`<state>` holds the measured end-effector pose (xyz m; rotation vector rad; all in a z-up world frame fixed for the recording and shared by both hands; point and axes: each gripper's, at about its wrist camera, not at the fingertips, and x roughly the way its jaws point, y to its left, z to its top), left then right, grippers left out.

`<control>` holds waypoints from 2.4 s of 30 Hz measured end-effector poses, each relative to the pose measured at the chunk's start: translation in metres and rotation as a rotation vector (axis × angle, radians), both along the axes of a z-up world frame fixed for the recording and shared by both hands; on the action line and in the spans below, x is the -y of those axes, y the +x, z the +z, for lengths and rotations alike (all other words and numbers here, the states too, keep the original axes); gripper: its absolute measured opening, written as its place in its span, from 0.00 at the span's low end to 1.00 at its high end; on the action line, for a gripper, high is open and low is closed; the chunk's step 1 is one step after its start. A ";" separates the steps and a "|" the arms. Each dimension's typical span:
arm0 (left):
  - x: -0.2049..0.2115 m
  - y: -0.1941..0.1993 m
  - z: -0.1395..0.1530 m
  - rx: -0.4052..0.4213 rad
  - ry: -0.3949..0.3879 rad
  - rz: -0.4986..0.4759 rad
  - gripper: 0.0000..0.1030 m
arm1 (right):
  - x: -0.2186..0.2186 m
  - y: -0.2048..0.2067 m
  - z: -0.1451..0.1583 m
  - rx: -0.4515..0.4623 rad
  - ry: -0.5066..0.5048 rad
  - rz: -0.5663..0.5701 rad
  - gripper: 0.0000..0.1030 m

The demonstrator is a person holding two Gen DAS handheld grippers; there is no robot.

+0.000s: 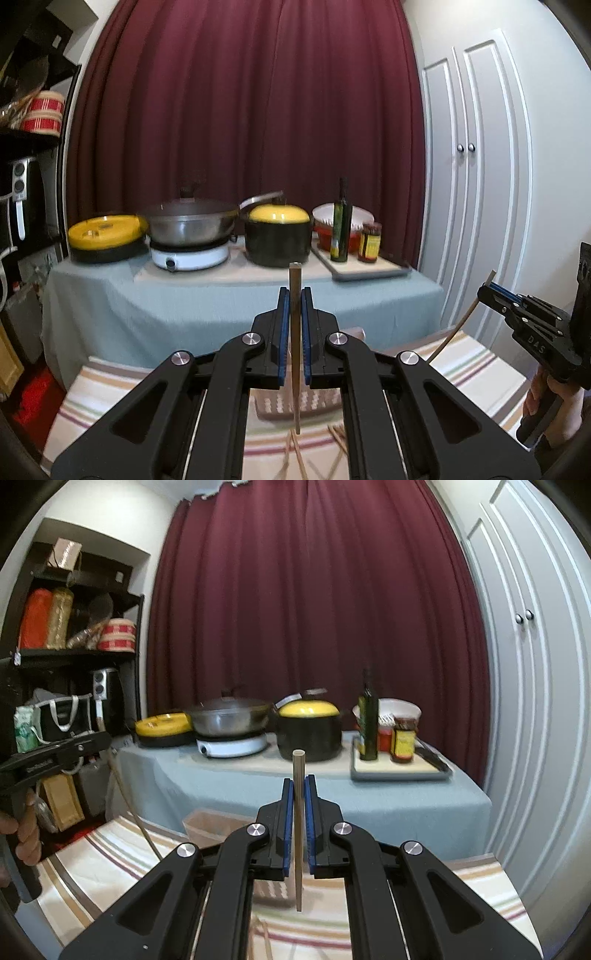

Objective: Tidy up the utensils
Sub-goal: 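Lift the chopsticks upright and carry both tools over the white caddy, then lower the chopsticks into the caddy and open both tools, then move both open tools back to the loose chopsticks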

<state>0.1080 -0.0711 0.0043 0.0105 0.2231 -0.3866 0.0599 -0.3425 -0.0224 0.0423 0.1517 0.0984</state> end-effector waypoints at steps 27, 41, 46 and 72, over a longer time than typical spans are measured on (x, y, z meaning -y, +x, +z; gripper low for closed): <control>0.018 0.103 -0.038 0.007 0.076 0.062 0.06 | -0.025 0.117 -0.035 -0.141 0.060 0.074 0.07; 0.010 0.092 -0.061 -0.039 0.092 0.089 0.50 | -0.025 0.100 -0.033 -0.098 0.005 0.008 0.57; 0.006 0.071 -0.058 -0.024 0.105 0.100 0.57 | -0.019 0.081 -0.027 -0.079 -0.006 -0.009 0.62; 0.027 -0.079 -0.159 -0.207 0.144 0.098 0.55 | 0.007 -0.045 -0.113 -0.204 -0.017 -0.075 0.61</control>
